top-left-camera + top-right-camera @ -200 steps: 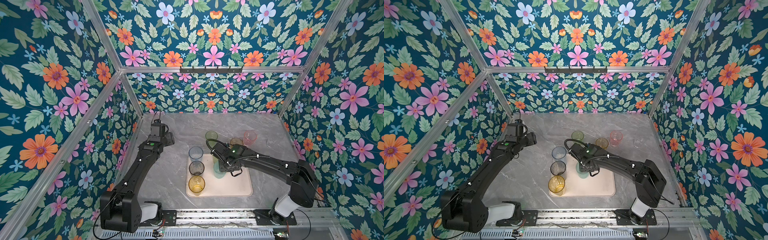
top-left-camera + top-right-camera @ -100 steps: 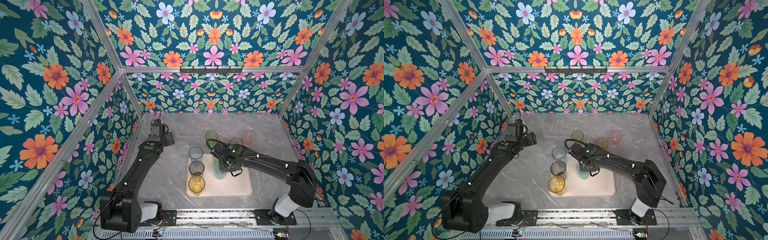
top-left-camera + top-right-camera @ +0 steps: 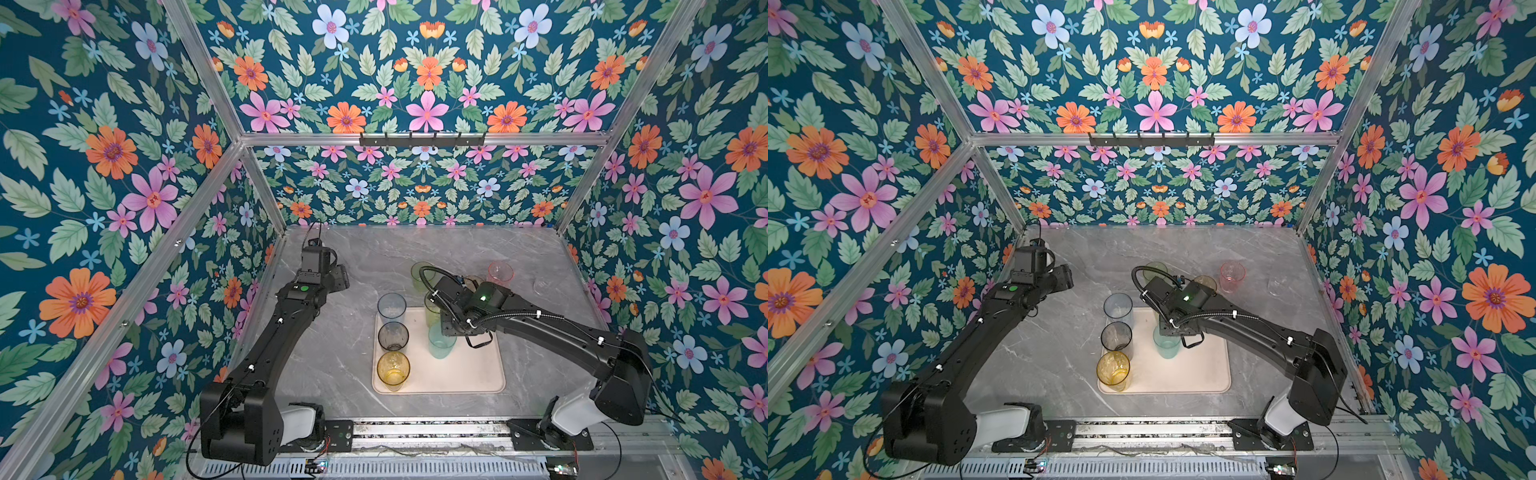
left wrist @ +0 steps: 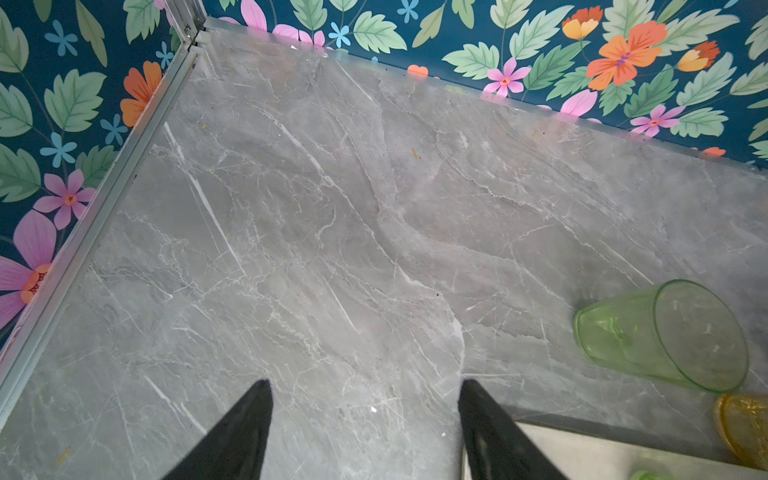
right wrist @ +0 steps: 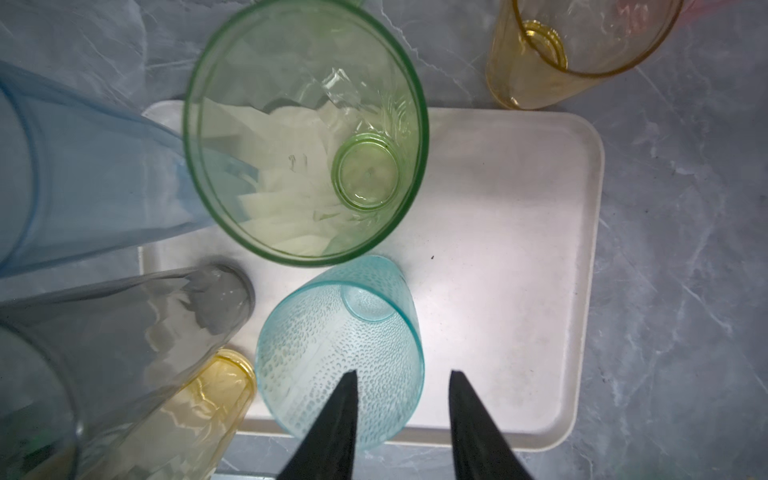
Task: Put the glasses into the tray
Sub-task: 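Open the right gripper and lift it off the teal glass, then move the right gripper to the clear glass near the far corner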
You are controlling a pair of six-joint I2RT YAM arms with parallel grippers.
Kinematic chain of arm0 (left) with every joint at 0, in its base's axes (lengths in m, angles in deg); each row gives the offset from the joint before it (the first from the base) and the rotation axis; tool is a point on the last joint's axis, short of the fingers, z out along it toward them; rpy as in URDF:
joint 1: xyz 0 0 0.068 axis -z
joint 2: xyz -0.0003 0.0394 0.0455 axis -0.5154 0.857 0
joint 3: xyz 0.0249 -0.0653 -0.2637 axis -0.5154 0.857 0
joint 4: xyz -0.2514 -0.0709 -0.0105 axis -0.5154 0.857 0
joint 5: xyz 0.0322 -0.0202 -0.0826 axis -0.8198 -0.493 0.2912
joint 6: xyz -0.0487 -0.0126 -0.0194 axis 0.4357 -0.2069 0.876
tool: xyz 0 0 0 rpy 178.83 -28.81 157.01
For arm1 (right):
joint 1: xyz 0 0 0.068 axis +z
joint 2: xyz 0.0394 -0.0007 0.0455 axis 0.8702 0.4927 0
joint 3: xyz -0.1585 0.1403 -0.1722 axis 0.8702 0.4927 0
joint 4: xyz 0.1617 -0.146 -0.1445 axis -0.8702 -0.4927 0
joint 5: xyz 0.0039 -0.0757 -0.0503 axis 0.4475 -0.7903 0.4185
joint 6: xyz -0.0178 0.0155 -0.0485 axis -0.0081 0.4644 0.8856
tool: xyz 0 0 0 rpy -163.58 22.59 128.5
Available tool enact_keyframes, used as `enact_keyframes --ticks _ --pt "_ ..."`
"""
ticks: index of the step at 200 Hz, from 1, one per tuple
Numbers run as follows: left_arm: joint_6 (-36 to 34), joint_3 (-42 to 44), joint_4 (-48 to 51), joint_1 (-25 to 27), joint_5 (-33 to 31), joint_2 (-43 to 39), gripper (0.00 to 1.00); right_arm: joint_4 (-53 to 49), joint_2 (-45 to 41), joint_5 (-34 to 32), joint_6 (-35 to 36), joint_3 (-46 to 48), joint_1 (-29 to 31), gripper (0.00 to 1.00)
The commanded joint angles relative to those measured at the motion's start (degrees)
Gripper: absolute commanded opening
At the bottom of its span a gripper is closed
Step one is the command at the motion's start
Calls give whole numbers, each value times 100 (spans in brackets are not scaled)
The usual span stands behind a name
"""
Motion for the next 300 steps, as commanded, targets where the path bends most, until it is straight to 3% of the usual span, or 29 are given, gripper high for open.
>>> enact_keyframes --ticks 1,53,114,177,219,300 --pt "-33 -25 4 -7 -45 -13 74 -265 -164 -244 135 -130 8 40" --pt "-32 -32 -3 -8 -45 -23 74 -470 -391 -787 651 -549 -237 45" --pt "-40 -28 4 -7 -54 -29 74 -138 -909 -1135 1153 -714 -1058 49" --pt "-38 -29 5 -7 -54 -44 74 264 -1696 -1074 1525 -446 -2470 56" --pt "-34 -32 4 -7 -45 -39 74 697 -2125 -565 1721 -103 -3663 61" --pt "-38 -32 2 -11 -71 -13 74 1089 -1742 124 1405 295 -5524 66"
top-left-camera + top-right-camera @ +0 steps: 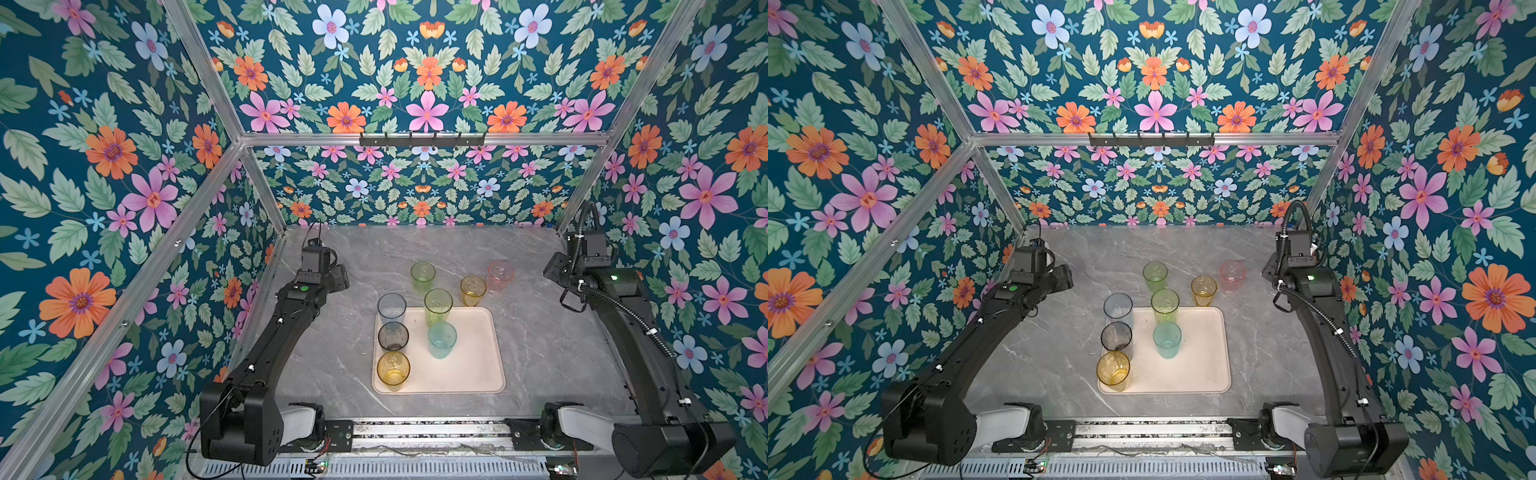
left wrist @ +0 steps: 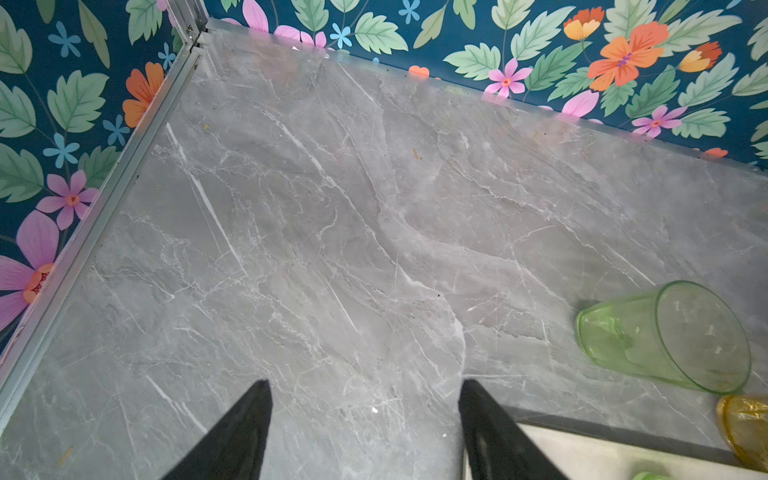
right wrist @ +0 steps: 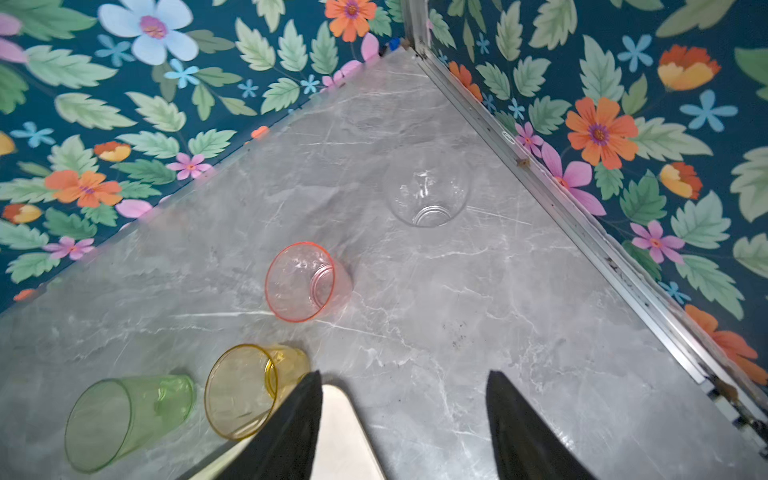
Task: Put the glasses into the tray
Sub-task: 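Move the right gripper to the clear glass near the far corner, then lower the right gripper over the clear glass rim and close it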
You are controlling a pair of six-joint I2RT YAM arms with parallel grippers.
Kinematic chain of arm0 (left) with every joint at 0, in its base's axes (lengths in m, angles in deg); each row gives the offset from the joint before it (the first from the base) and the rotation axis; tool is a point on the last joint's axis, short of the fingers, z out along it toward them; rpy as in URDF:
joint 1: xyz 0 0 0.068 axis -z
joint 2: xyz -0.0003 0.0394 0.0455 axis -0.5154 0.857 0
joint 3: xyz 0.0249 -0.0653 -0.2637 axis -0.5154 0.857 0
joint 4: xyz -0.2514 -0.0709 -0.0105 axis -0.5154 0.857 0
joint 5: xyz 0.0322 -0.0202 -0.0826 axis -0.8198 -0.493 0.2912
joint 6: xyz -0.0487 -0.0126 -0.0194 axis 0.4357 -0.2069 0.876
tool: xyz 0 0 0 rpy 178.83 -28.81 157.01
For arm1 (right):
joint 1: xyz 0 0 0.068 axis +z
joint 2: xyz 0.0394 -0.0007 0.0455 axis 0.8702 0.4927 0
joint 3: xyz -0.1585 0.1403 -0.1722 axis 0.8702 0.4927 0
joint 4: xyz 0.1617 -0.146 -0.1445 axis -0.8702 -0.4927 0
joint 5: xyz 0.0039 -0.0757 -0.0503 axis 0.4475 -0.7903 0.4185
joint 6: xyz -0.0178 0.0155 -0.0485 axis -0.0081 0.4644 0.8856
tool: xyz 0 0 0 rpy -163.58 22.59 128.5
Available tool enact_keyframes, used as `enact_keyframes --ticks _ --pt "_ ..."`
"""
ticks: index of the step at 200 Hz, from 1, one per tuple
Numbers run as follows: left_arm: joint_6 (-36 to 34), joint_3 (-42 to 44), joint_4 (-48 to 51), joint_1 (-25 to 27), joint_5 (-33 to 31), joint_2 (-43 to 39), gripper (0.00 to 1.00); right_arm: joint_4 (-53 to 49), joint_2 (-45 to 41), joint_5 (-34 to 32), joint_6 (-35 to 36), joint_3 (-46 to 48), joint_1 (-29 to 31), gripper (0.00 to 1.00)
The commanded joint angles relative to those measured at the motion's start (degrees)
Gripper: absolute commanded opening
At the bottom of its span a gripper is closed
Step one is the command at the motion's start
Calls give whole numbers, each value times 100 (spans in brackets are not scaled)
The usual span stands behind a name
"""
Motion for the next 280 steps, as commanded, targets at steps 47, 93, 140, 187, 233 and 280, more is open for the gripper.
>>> enact_keyframes --ticks 47,93,140,187,233,280 --pt "-46 -50 3 -7 -14 25 74 649 720 647 -174 47 -1171 72" --pt "-65 -50 12 -7 -42 7 74 698 1364 757 -36 -289 -1529 73" --pt "-70 -76 12 -7 -9 24 74 424 2010 1028 33 -856 -1686 74" --pt "-70 -67 12 -7 -1 22 74 434 2395 1063 -34 -1095 -1838 74" --pt "-67 -67 12 -7 -5 20 74 596 2701 1108 -176 -1114 -1890 74" --pt "-66 -67 21 -7 10 25 74 672 2870 1091 -198 -1139 -1921 74"
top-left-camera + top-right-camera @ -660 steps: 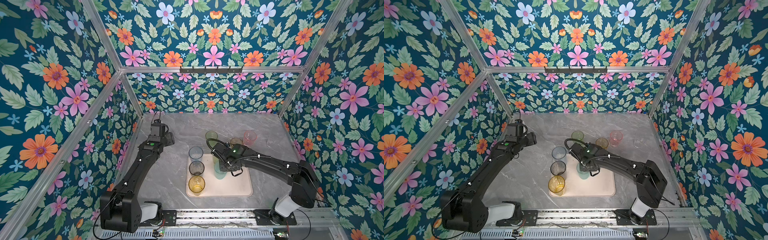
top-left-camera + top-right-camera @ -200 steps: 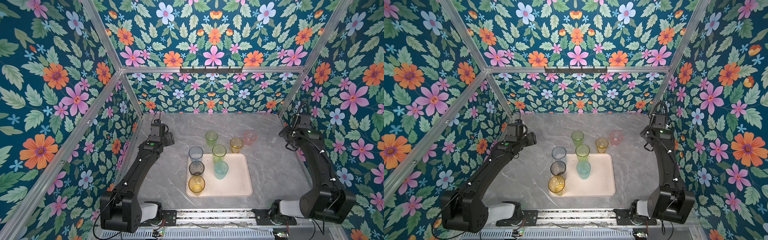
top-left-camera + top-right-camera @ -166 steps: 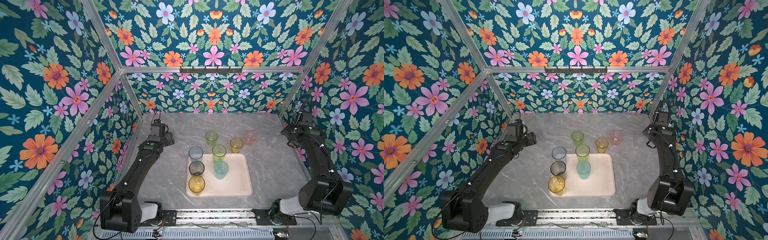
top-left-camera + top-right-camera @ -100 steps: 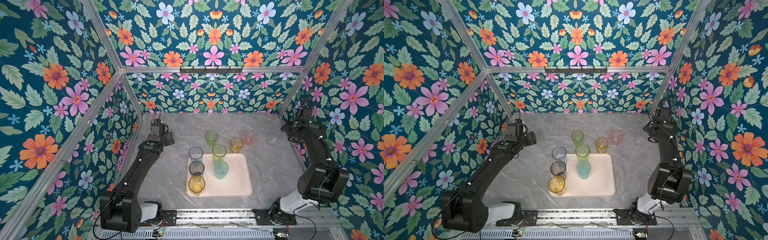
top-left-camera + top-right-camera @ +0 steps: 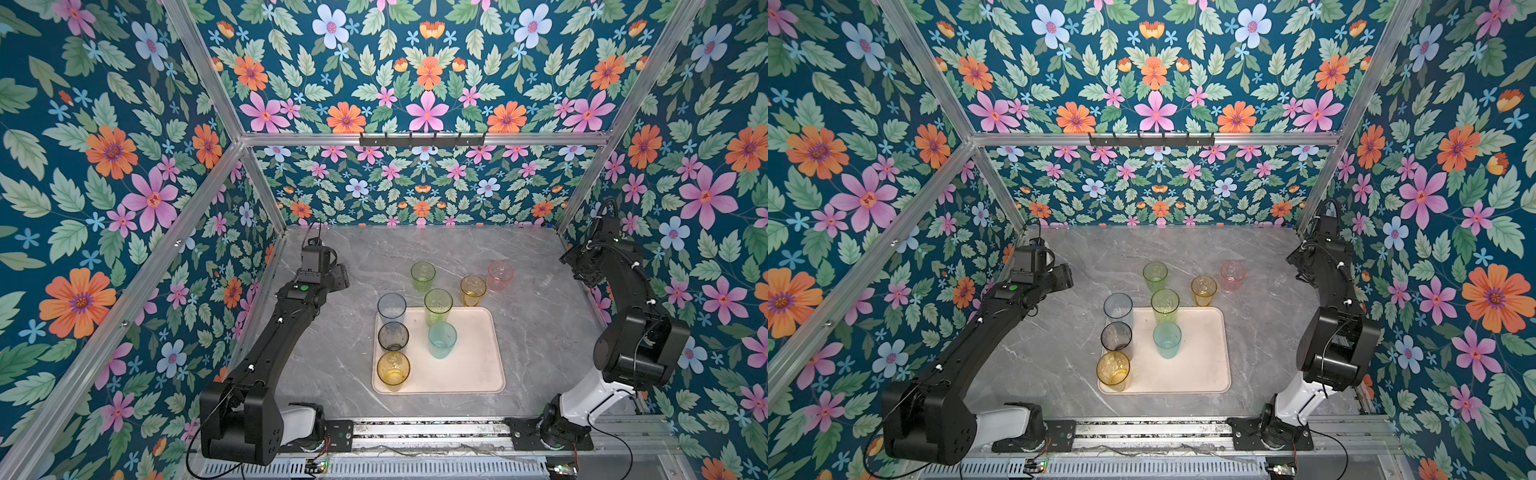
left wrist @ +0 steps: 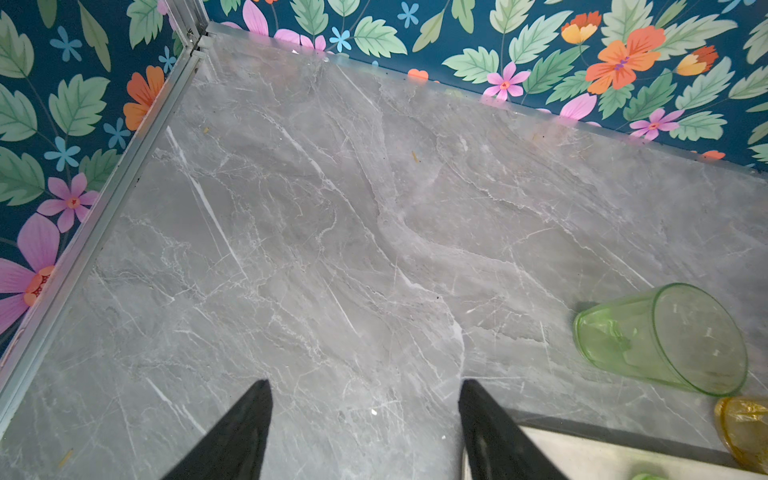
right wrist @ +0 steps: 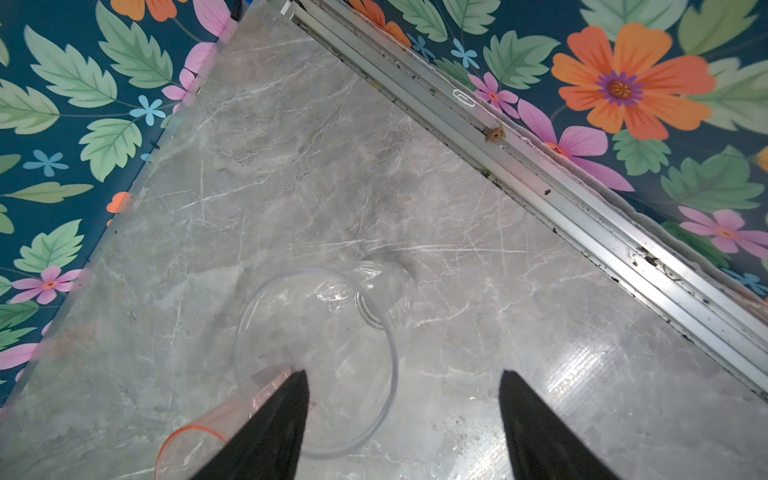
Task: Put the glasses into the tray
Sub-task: 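Lower the right gripper over the clear glass rim and close it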
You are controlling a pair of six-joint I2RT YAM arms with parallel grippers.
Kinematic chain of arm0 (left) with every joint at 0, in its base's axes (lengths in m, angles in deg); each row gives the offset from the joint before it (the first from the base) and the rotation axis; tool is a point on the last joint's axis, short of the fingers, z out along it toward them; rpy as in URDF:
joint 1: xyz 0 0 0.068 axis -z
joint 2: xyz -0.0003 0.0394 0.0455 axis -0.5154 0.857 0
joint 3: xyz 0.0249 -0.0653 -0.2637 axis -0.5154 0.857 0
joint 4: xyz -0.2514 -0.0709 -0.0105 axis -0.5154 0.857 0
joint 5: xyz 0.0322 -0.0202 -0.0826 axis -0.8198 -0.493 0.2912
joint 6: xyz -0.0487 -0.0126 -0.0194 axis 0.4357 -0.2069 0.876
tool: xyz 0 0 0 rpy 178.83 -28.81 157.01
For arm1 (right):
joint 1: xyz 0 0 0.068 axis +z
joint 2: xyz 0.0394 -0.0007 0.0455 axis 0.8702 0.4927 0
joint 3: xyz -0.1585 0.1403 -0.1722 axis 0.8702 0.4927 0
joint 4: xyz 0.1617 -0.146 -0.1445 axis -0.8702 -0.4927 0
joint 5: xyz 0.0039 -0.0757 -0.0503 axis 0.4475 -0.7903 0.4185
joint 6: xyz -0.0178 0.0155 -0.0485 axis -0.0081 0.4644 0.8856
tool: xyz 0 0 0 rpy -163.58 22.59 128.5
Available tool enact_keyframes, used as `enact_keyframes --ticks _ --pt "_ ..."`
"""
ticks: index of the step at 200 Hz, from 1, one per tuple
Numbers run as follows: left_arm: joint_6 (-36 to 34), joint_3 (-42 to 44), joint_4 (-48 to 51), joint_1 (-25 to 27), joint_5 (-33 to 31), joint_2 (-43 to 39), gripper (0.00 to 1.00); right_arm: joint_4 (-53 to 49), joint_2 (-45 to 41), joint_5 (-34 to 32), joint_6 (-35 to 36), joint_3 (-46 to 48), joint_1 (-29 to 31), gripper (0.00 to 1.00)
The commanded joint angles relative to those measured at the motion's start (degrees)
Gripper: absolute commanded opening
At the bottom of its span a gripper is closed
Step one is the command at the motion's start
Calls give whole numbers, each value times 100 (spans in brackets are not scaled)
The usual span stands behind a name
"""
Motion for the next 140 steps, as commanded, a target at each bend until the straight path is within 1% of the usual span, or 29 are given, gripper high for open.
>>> enact_keyframes --ticks 1,140 --pt "-67 -32 19 -7 11 9 74 82 59 -44 -78 -36 -5 74" --pt "-76 -12 19 -7 -6 5 74 398 358 78 -168 174 -44 71"
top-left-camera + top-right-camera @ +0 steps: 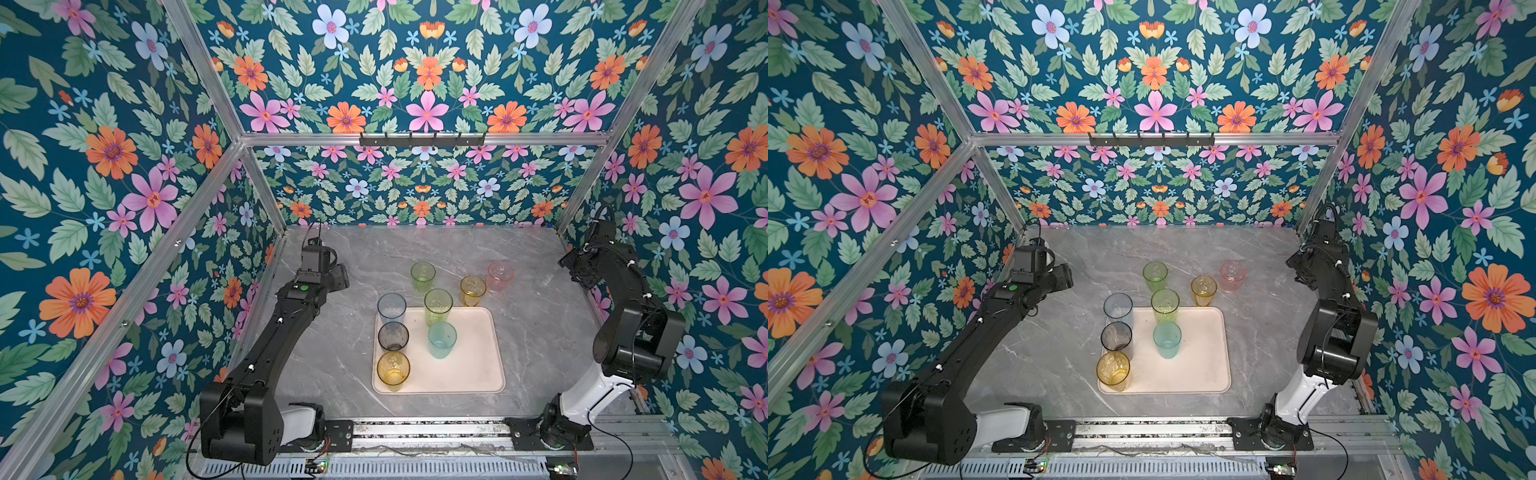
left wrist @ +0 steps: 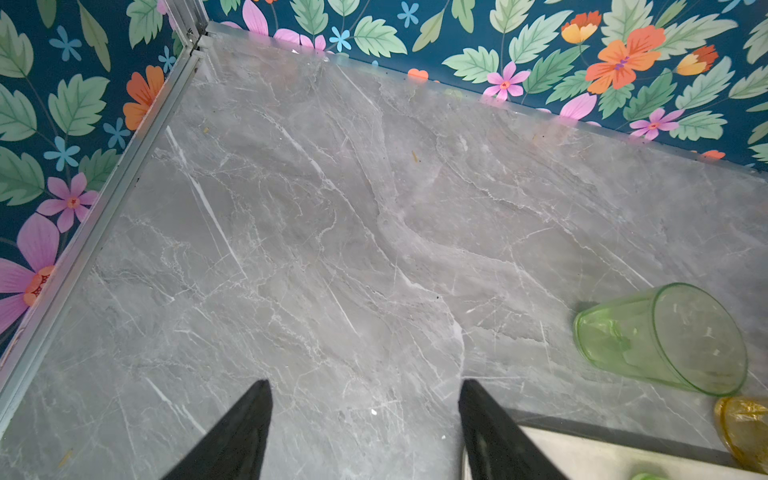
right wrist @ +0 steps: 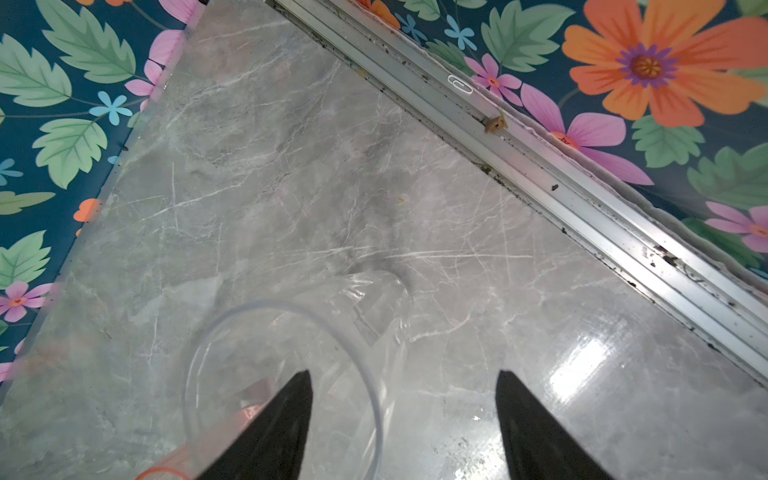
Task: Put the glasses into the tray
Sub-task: 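Lower the right gripper over the clear glass rim and close it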
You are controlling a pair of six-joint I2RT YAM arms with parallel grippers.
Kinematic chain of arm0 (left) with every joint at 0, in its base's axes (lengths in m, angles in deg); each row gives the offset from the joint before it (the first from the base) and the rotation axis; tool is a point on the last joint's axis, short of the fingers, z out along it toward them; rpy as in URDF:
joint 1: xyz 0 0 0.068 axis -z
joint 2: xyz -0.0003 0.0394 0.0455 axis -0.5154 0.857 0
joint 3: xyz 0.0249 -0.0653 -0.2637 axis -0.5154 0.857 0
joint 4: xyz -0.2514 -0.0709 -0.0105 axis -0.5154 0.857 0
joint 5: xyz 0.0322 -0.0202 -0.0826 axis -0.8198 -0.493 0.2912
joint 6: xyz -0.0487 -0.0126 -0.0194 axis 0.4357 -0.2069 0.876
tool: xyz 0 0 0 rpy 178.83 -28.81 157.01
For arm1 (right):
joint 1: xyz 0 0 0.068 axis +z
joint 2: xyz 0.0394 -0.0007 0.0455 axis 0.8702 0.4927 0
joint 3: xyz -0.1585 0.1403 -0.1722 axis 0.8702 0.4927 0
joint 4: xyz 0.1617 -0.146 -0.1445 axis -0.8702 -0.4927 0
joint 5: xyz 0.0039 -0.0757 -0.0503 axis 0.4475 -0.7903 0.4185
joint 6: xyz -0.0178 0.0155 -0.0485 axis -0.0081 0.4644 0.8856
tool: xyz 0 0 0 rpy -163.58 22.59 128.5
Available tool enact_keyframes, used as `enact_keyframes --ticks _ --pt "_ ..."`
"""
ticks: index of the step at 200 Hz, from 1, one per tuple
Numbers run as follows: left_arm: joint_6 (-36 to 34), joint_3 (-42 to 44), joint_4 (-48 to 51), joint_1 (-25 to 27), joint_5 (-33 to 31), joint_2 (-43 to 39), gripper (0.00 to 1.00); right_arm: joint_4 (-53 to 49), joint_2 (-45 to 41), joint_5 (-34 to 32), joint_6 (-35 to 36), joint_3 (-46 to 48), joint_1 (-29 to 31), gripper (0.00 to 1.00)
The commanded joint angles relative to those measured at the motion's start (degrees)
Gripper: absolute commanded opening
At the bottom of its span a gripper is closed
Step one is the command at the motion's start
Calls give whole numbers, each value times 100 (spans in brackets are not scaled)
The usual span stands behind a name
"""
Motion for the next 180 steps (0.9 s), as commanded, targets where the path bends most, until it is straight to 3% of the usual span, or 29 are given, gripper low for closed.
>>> enact_keyframes --ticks 1,146,180 --pt "-72 -13 19 -11 -8 5 74 98 58 13 -80 -9 6 71" --pt "-85 3 37 -7 -17 5 74 305 468 160 -75 -18 8 58" --pt "-86 4 45 -7 -8 13 74 326 516 245 -38 -36 8 50"
